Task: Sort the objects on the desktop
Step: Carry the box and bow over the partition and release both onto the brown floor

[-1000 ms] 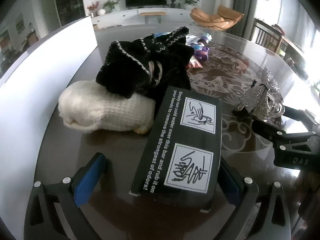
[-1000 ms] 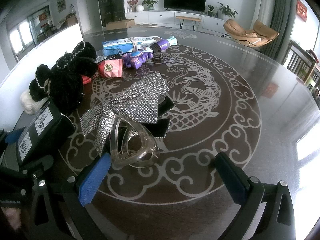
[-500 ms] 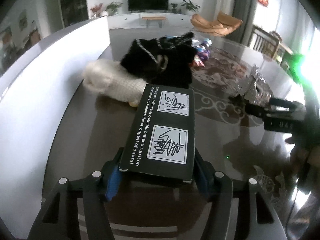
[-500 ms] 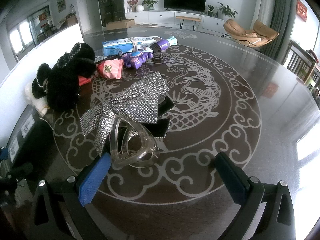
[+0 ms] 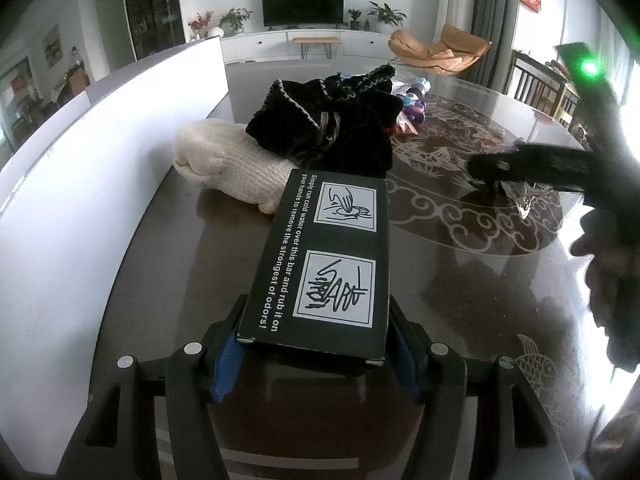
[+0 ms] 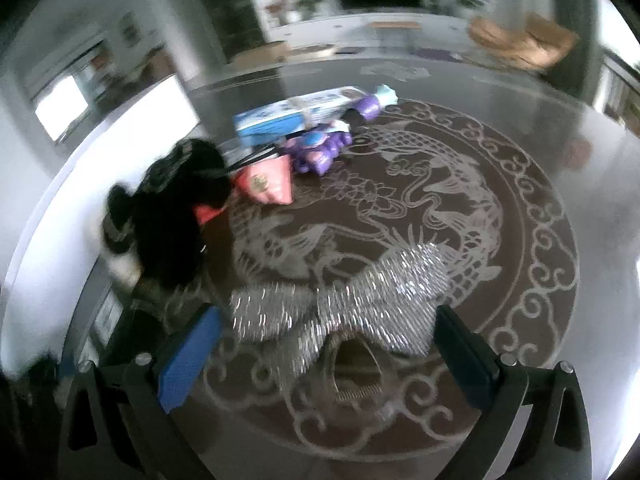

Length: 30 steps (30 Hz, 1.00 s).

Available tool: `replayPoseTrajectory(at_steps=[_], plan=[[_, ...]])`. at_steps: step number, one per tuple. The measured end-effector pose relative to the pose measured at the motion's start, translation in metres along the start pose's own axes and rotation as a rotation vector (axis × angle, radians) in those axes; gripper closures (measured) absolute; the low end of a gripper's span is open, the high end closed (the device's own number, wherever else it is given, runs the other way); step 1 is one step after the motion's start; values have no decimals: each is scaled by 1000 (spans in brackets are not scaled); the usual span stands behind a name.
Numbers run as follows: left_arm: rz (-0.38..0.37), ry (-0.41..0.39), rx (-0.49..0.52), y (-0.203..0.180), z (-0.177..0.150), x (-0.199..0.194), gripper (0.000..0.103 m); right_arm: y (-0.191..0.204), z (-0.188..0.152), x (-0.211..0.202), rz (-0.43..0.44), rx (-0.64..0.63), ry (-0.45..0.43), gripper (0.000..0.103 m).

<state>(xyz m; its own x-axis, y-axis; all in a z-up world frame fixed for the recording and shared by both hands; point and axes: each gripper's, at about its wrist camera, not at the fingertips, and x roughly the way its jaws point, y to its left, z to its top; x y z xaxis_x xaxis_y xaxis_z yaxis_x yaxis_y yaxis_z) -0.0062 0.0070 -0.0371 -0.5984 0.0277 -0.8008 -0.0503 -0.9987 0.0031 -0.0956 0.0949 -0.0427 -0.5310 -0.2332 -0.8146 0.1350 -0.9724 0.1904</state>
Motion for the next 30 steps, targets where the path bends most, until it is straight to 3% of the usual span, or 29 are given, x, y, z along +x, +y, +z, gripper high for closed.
replayPoseTrajectory(at_steps=[3, 5, 8, 10, 14, 18, 22, 23, 25, 27, 28, 30], plan=[[-21, 5, -8, 3, 0, -2, 41, 5, 2, 6, -60, 37, -41, 4], [-49, 10, -33, 7, -1, -4, 41, 12, -1, 7, -71, -26, -48, 15], [-98, 21, -82, 15, -2, -7, 40, 21, -19, 1, -46, -200, -44, 20], [-126, 29, -115, 20, -3, -10, 39, 23, -37, -9, -40, -313, -32, 20], [-144, 42, -139, 22, -4, -13, 39, 3, -63, -34, -27, -380, -18, 15], [-123, 45, -107, 17, 3, -9, 39, -21, -75, -63, -11, -303, -32, 10], [-75, 57, -29, 3, 13, 0, 37, -22, -67, -74, 67, -154, -56, 5], [-59, 58, -10, -1, 15, 4, 35, -21, -65, -77, 74, -123, -59, 4], [17, 76, 29, -9, 20, 15, 16, -15, -53, -69, 92, -17, -64, 4], [45, 61, 44, -12, 23, 18, 13, -5, -38, -52, 72, 82, -65, 4], [48, 55, 53, -14, 25, 19, 18, -2, -33, -45, 59, 104, -57, 4], [18, 41, 45, -12, 27, 16, 45, 8, -27, -23, -5, 109, 4, 6]])
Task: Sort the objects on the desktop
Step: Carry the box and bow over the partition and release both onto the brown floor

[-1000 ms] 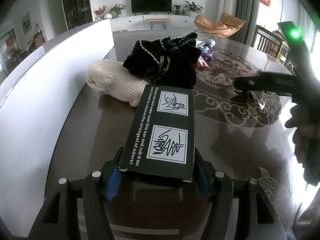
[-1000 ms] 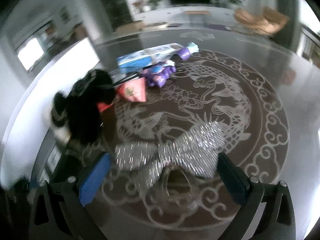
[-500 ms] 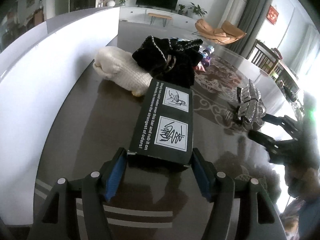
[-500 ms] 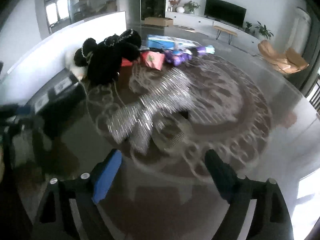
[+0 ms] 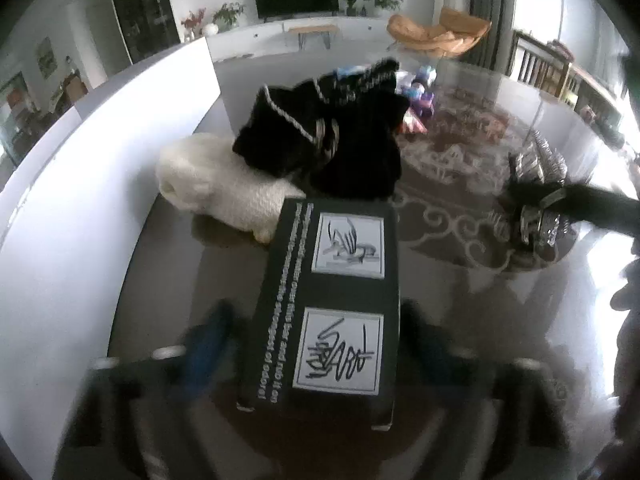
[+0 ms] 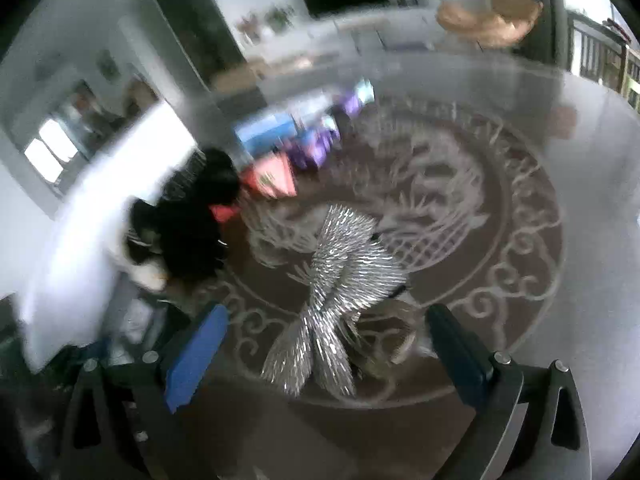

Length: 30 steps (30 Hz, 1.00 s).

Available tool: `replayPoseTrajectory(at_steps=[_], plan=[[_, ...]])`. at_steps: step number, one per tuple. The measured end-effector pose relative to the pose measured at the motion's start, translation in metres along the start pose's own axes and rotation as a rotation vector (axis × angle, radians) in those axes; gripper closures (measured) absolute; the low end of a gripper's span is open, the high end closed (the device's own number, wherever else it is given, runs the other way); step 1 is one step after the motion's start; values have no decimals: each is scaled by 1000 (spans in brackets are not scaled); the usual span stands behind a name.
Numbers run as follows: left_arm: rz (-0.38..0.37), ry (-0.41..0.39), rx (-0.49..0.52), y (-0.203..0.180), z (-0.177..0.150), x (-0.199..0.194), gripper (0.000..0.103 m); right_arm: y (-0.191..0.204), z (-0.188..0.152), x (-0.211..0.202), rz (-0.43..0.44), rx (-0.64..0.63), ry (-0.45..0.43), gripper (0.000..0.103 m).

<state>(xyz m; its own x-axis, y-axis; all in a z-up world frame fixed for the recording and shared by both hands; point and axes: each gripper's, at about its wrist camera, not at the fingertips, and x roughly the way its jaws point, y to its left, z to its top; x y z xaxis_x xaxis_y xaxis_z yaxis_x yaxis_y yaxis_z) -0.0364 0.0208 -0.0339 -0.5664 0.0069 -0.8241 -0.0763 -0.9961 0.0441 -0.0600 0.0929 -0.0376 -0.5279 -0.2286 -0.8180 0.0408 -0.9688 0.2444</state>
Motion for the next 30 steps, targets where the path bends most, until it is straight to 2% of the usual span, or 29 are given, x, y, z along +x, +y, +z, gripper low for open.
replayPoseTrajectory(at_steps=[1, 2, 4, 5, 7, 10, 14, 17, 20, 24, 26, 30], plan=[[7, 3, -8, 2, 0, -2, 45, 5, -2, 3, -51, -27, 3, 20], [14, -14, -10, 4, -2, -6, 45, 8, -5, -1, -70, -60, -13, 40], [-9, -62, -24, 11, -11, -21, 46, 7, -12, -15, -30, -84, -20, 54], [-35, -69, -43, 15, -15, -28, 46, 5, -16, -24, -23, -98, -34, 57], [-88, -85, -71, 21, -18, -39, 46, -1, -23, -45, -6, -126, -55, 57], [-115, -114, -79, 22, -23, -56, 46, -9, -33, -70, 2, -166, -62, 57], [-159, -146, -129, 32, -33, -75, 46, -20, -44, -92, 42, -156, -68, 57], [-165, -180, -163, 44, -34, -96, 46, -18, -47, -98, 60, -161, -79, 57], [-178, -223, -203, 63, -29, -121, 46, -2, -39, -96, 116, -145, -90, 57], [-140, -293, -260, 107, -16, -165, 46, 49, -16, -105, 214, -188, -135, 57], [-97, -309, -298, 140, -10, -177, 46, 93, -3, -111, 302, -227, -157, 57], [23, -265, -378, 215, -4, -175, 46, 185, 9, -107, 427, -340, -168, 57]])
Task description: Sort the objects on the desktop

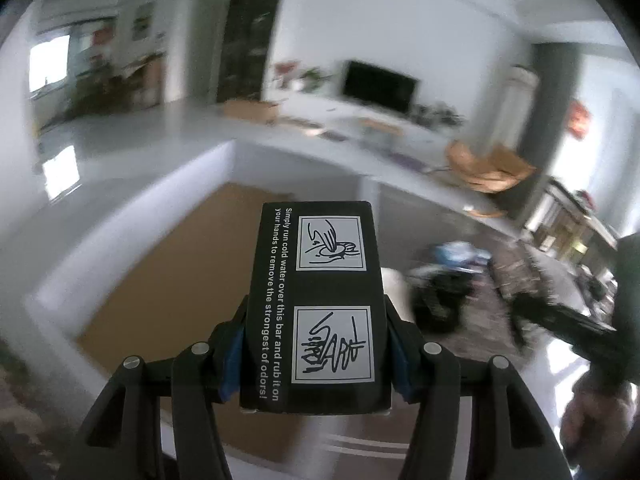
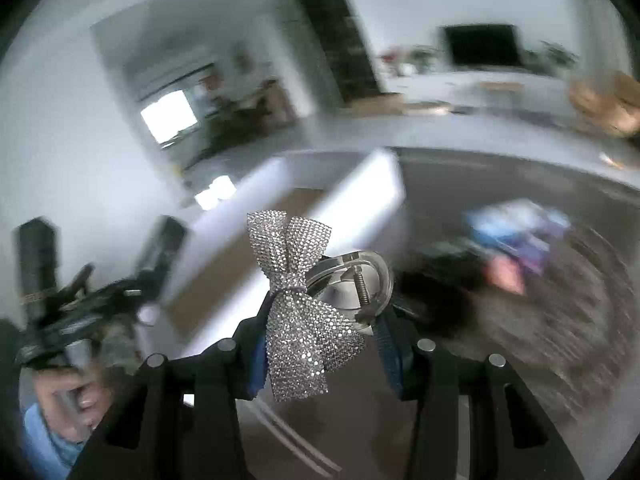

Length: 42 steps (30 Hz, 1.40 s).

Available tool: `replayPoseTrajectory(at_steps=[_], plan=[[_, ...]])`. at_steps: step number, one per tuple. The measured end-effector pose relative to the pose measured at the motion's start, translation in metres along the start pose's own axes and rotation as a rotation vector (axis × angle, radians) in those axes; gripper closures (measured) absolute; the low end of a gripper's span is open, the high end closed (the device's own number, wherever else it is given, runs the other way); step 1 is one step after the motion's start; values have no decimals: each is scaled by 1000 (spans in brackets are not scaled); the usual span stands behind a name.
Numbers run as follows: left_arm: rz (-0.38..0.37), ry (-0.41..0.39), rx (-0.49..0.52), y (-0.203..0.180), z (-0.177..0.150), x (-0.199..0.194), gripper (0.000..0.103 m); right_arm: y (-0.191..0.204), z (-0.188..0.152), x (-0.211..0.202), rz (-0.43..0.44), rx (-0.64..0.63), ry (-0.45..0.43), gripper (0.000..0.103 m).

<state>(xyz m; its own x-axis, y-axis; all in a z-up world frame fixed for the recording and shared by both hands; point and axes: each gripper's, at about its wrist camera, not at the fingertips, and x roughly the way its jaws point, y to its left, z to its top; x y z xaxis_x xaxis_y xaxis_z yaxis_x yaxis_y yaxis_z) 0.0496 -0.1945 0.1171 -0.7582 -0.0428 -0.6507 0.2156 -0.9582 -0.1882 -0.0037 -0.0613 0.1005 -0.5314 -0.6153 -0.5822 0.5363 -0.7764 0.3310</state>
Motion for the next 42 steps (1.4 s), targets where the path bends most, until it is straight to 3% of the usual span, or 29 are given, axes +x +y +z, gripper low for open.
replayPoseTrajectory(at_steps=[4, 9, 10, 11, 13, 15, 18, 23, 25, 27, 30, 33, 37, 42], plan=[[136, 91, -46, 60, 10, 26, 46, 73, 22, 63, 93, -105, 55, 57], [218, 221, -63, 98, -3, 61, 45, 120, 15, 141, 86, -189, 199, 56], [241, 249, -67, 103, -7, 68, 44, 123, 12, 150, 80, -190, 219, 55], [257, 260, -65, 105, -12, 72, 44, 124, 9, 162, 75, -181, 243, 45], [268, 252, -43, 105, -18, 72, 41, 122, 7, 169, 70, -161, 246, 29], [284, 226, -38, 103, -18, 69, 32, 119, 8, 162, 78, -140, 215, 27], [262, 146, -35, 87, -14, 51, 31, 107, 14, 132, 73, -138, 130, 18], [102, 49, 49, 13, -7, 15, 27, 61, 4, 65, -81, -187, -58, 0], [-7, 29, 99, -32, -12, 4, 11, 29, -13, 43, -180, -194, -91, 0], [-95, 33, 154, -75, -21, 1, 4, -9, -32, 29, -277, -181, -79, 0], [-186, 79, 220, -136, -46, 16, 3, -76, -64, 18, -432, -138, 20, 0], [-195, 176, 240, -178, -75, 61, 3, -136, -96, 4, -536, -55, 111, 0], [-135, 271, 264, -203, -108, 111, 3, -176, -119, -18, -590, 15, 157, 0], [-60, 273, 321, -204, -125, 136, 3, -185, -141, -27, -576, 60, 174, 0]])
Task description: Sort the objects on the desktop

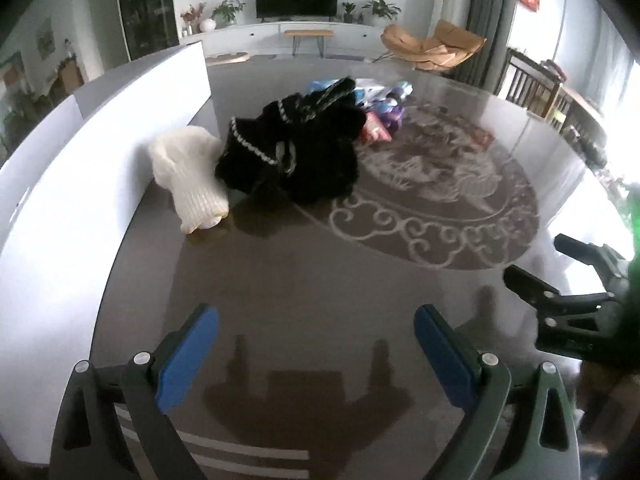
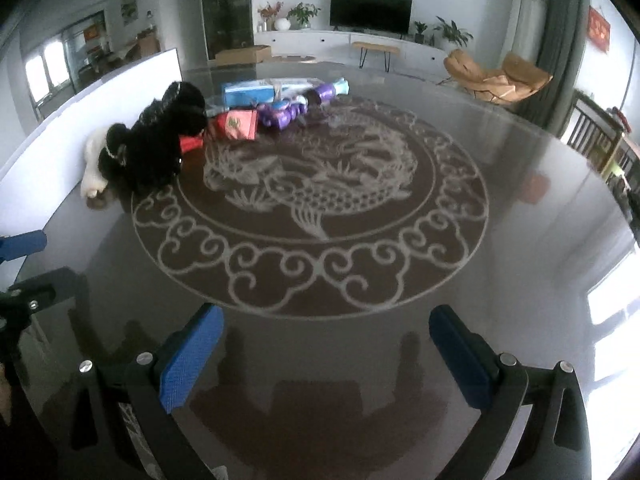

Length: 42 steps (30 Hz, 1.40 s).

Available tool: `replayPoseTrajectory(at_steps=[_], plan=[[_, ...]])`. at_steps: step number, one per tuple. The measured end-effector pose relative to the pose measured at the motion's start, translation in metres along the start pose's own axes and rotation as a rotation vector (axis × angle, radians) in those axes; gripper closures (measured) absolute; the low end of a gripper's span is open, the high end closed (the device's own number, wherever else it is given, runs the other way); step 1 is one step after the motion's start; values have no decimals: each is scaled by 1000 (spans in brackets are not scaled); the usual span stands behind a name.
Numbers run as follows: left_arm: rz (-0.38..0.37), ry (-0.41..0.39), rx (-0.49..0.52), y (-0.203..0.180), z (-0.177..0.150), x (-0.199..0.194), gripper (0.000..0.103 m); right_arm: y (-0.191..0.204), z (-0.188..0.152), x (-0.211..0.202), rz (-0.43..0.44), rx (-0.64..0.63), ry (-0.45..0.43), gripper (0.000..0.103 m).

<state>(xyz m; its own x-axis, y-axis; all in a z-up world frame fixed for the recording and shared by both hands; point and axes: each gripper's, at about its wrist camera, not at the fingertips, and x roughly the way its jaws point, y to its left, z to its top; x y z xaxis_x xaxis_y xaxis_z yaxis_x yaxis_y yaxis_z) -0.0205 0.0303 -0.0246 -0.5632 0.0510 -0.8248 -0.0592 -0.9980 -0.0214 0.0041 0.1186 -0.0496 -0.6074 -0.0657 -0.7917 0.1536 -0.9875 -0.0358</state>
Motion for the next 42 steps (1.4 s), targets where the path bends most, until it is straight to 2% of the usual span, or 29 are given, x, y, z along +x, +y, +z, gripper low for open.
replayPoseTrajectory(at_steps=[3, 6, 12, 17, 23, 31, 33, 42], plan=[[14, 1, -13, 8, -6, 7, 3, 5, 0, 6, -5, -13, 18, 0], [-15, 27, -61, 19, -12, 10, 3, 6, 1, 6, -9, -21, 18, 0], [-13, 15, -91, 24, -13, 12, 3, 1, -1, 6, 23, 5, 33, 0], [-8, 11, -85, 22, -14, 10, 3, 3, -2, 5, 20, 1, 33, 0], [54, 16, -33, 13, -17, 13, 0, 3, -2, 5, 20, 1, 33, 0], [94, 13, -91, 24, 24, 41, 0, 3, -2, 4, 21, 1, 34, 0], [79, -23, -73, 26, 24, 42, 0, 3, -2, 4, 21, 1, 33, 0], [63, -24, -55, 32, 29, 44, 0, 3, -2, 4, 21, 1, 33, 0]])
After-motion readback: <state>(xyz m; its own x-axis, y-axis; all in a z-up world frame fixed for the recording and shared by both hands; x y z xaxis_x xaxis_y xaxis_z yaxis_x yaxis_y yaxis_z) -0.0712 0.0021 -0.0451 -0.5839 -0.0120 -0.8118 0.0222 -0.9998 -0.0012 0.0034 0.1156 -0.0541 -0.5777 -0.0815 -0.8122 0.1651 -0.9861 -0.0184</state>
